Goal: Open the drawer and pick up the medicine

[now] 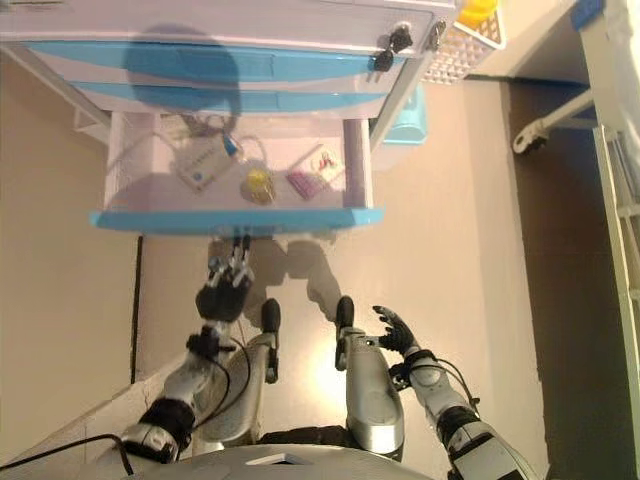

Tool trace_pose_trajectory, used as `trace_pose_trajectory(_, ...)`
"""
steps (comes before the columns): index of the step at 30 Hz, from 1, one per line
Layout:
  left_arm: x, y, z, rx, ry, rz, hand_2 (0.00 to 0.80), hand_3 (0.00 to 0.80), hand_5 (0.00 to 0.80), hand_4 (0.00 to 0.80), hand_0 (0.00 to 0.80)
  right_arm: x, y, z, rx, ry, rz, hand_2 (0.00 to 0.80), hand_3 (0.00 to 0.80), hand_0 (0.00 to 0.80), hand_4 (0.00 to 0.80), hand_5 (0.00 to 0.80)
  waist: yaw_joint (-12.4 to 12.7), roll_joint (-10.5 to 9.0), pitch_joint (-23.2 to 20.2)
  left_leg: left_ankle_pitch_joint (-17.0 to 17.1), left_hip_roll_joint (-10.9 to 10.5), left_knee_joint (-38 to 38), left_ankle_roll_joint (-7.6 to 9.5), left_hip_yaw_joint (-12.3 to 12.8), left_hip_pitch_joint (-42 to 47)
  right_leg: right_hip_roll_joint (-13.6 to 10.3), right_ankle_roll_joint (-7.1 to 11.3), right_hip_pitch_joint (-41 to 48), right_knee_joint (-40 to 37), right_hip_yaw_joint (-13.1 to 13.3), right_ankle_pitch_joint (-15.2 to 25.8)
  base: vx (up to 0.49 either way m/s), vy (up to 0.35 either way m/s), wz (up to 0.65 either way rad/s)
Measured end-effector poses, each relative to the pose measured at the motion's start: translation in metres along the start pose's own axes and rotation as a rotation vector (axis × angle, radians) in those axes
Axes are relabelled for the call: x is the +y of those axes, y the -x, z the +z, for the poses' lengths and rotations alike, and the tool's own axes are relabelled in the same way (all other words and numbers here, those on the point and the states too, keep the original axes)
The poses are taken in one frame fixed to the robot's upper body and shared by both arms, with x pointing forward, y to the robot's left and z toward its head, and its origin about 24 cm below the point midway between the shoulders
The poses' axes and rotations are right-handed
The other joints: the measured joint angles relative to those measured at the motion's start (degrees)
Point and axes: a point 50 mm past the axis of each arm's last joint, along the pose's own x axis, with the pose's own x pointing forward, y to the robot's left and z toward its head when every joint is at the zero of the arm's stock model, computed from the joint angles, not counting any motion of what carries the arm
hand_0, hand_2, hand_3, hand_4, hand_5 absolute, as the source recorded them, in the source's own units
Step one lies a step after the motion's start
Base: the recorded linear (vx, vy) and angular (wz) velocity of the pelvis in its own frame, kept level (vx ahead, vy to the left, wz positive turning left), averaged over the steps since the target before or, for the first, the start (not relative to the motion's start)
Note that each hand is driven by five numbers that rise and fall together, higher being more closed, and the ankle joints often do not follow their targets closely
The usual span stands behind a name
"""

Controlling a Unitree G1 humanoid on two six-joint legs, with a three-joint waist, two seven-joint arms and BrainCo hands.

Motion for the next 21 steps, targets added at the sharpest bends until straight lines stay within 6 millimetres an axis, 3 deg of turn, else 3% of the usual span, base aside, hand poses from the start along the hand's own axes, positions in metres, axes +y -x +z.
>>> trace_pose_trajectory(3, 0.01, 0.01, 0.0, 0.057, 0.014, 0.046, 0.8, 0.8, 0.8, 0.8, 0.8, -0.01, 0.0, -0.001, 0.016, 0.001, -0.015, 0.0, 0.0, 0.0, 0.0, 0.0, 1.3, 2.28, -0.1, 0.5, 0.4, -0.9, -0.99, -0.4, 1.3, 0.4, -0.66, 0.8, 0.6, -0.6, -0.3, 0.031, -0.051, 0.08)
trace_pose_trajectory(5, 0.019, 0.029, 0.001, 0.058, 0.034, 0.118, 0.8, 0.8, 0.8, 0.8, 0.8, -0.012, 0.003, -0.006, 0.032, -0.004, -0.018, 0.0, 0.0, 0.0, 0.0, 0.0, 1.5, 3.88, -0.5, 0.1, 1.2, -1.5, -1.35, -0.6, 2.9, 0.7, -1.21, 2.1, 1.0, -0.8, -0.9, 0.07, -0.047, -0.05)
trace_pose_trajectory(8, 0.032, 0.057, -0.007, 0.049, 0.075, 0.25, 0.8, 0.8, 0.8, 0.8, 0.8, -0.019, 0.016, -0.031, 0.119, -0.011, -0.047, 0.0, 0.0, 0.0, 0.0, 0.0, 2.2, 7.99, -3.9, 0.3, 1.8, -1.8, -1.47, -1.7, 3.2, 1.1, -1.81, 3.0, 0.6, -2.2, -1.6, 0.09, -0.019, 0.18)
trace_pose_trajectory(10, 0.04, 0.082, -0.008, 0.023, 0.079, 0.38, 0.8, 0.8, 0.8, 0.8, 0.8, -0.021, 0.026, -0.05, 0.192, -0.028, -0.065, 0.0, 0.0, 0.0, 0.0, 0.0, 3.0, 9.63, -7.2, 0.8, 1.9, -2.4, -2.2, -2.4, 4.2, 1.6, -2.28, 4.0, 0.0, -3.0, -1.9, 0.072, 0.014, 0.2)
trace_pose_trajectory(13, 0.044, 0.13, -0.007, -0.006, 0.071, 0.551, 0.8, 0.8, 0.8, 0.8, 0.8, -0.029, 0.04, -0.07, 0.262, -0.031, -0.097, 0.0, 0.0, 0.0, 0.0, 0.0, 4.0, 10.64, -11.2, 0.9, 2.0, -2.9, -2.41, -2.8, 5.4, 1.7, -2.72, 5.5, 0.1, -4.4, -3.5, 0.085, 0.059, 0.27)
trace_pose_trajectory(17, 0.044, 0.164, -0.002, 0.054, -0.004, 0.701, 0.8, 0.8, 0.8, 0.8, 0.8, -0.037, 0.046, -0.077, 0.292, -0.05, -0.136, 0.0, 0.0, 0.0, 0.0, 0.0, 4.7, 10.04, -13.5, 0.7, 2.0, -2.9, -2.23, -2.7, 5.7, 1.4, -2.81, 5.7, 1.3, -5.4, -4.8, 0.082, 0.034, 0.15)
trace_pose_trajectory(18, 0.044, 0.167, 0.0, 0.069, -0.037, 0.726, 0.0, 0.0, 0.0, 0.0, 0.0, -0.035, 0.049, -0.08, 0.31, -0.051, -0.134, 0.0, 0.0, 0.0, 0.0, 0.0, 5.2, 9.7, -14.0, 0.6, 2.0, -3.0, -2.2, -2.7, 5.8, 1.4, -2.8, 5.7, 1.5, -5.4, -4.9, 0.105, 0.012, 0.03)
trace_pose_trajectory(21, 0.047, 0.172, 0.012, 0.089, -0.159, 0.843, 0.0, 0.0, 0.0, 0.0, 0.0, -0.024, 0.056, -0.095, 0.398, -0.05, -0.112, 0.0, 0.0, 0.0, 0.0, 0.0, 5.4, 8.2, -16.0, 0.4, 1.9, -3.7, -2.44, -2.7, 6.0, 1.2, -2.77, 5.6, 1.9, -5.3, -5.0, 0.115, 0.007, 0.02)
